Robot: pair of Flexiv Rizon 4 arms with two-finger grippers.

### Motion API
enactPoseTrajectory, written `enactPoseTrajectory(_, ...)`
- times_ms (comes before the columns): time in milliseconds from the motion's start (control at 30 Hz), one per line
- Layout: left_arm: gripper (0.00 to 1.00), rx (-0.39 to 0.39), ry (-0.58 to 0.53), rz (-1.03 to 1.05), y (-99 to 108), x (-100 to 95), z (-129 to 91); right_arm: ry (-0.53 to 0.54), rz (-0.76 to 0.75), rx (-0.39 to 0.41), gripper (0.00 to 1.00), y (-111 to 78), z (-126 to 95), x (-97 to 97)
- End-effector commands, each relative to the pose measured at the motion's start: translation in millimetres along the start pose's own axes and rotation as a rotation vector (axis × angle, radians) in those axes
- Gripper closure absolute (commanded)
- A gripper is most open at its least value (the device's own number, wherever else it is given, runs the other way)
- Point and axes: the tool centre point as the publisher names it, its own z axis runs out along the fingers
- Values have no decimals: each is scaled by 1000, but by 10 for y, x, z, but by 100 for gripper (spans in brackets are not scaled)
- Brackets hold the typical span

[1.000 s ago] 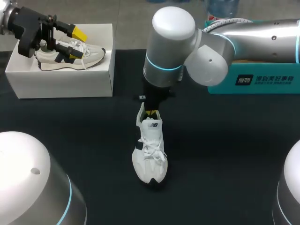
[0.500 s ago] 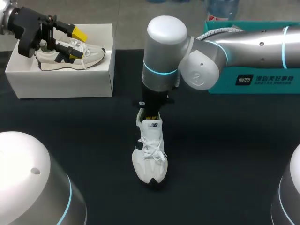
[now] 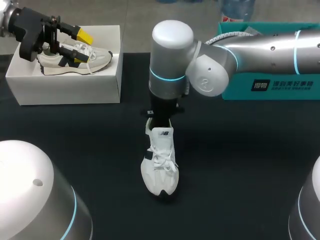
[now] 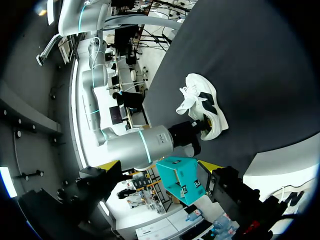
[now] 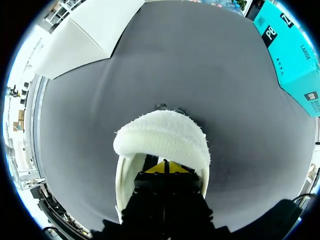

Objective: Take the shoe out of the shoebox, open the shoe tongue, remove and reinsert the insole, then place the shoe into the shoebox

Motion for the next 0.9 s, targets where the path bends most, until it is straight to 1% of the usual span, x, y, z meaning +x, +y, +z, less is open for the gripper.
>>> enactPoseTrajectory(33, 0, 2, 4, 0, 3, -6, -2, -34, 1, -20, 100, -27, -237, 3)
enactPoseTrajectory(167, 0, 2, 4, 0, 3, -6, -2, -44, 1, -24, 100, -28, -288, -28)
enactPoseTrajectory(400, 0, 2, 4, 0, 3, -6, -2, -31, 12, -6, 100, 15, -136, -92)
enactPoseTrajectory(533, 0, 2, 4, 0, 3, -6, -2, -23, 6, 16, 100, 46, -24, -77)
enactPoseTrajectory(700, 0, 2, 4, 0, 3, -6, -2, -8, 2, 31, 100, 58, 51, -49)
enactPoseTrajectory(900, 0, 2, 4, 0, 3, -6, -2, 6, -5, 31, 100, 59, 62, 5)
